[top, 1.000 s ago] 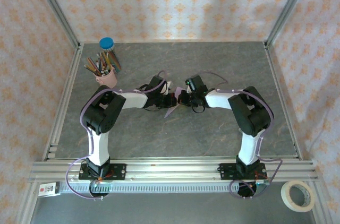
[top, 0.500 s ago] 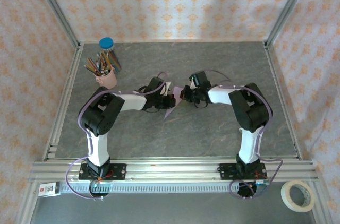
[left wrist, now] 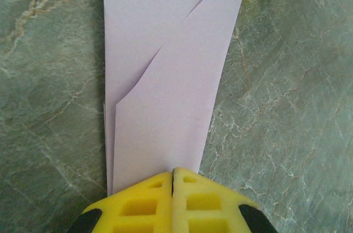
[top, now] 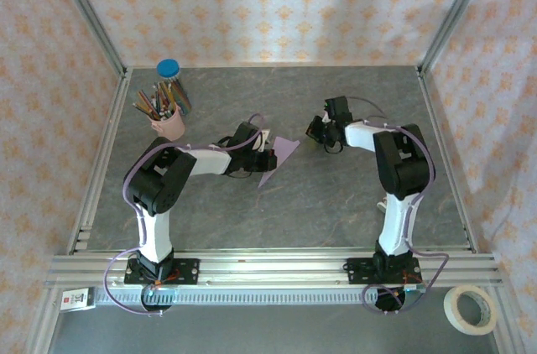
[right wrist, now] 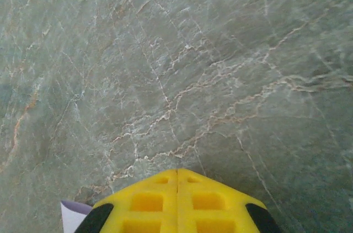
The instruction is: Fold a paper plane with a square sheet of paper (pick it up from the middle)
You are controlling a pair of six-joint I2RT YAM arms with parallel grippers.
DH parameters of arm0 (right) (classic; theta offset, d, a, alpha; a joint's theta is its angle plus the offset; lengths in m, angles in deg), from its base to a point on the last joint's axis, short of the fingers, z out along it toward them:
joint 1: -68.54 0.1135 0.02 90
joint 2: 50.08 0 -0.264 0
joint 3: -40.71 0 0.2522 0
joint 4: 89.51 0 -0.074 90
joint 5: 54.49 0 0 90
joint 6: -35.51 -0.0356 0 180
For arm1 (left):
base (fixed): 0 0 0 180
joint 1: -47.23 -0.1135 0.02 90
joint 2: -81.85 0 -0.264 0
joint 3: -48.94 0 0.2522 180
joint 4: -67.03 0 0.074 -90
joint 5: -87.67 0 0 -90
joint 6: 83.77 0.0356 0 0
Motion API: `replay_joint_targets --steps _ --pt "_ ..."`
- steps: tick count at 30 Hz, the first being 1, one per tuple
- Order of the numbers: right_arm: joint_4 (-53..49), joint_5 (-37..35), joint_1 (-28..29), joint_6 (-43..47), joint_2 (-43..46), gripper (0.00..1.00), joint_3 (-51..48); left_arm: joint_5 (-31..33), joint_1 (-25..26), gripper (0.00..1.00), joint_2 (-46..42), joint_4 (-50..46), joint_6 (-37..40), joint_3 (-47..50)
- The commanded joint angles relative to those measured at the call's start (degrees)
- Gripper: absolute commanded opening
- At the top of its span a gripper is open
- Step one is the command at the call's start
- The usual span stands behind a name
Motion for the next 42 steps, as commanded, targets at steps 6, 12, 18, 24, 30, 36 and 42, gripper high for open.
replay_joint_targets --steps 6,12,18,24,30,36,42 --pt "2.11 4.02 8.12 0.68 5.79 0.02 -4.68 0.59 -0.07 0.0 1.76 -10.71 -0.87 0.68" --pt "3.84 6.02 9.96 -0.22 3.28 0.01 -5.3 -1.13 -0.07 0.0 0.66 -8.37 -2.11 0.5" --pt "0.67 4.72 9.96 1.14 0.06 0.01 -3.3 -4.09 -0.06 0.0 -2.41 -4.51 -2.9 -0.48" --pt "-1.31 3.59 9.98 2.3 -1.5 0.0 -3.34 -6.27 -0.07 0.0 -3.3 0.44 -3.86 -1.91" --pt "-1.87 3.38 9.96 2.65 -1.84 0.0 -3.47 -7.05 0.3 0.0 1.33 0.1 -3.92 -4.72" --pt "-1.96 3.42 9.96 2.54 -2.08 0.0 -3.54 -7.61 1.15 0.0 3.53 -1.13 -2.95 -6.2" --pt "-2.85 1.99 10.01 2.32 -2.93 0.0 -3.44 -5.37 1.42 0.0 5.04 -4.06 -1.79 -6.54"
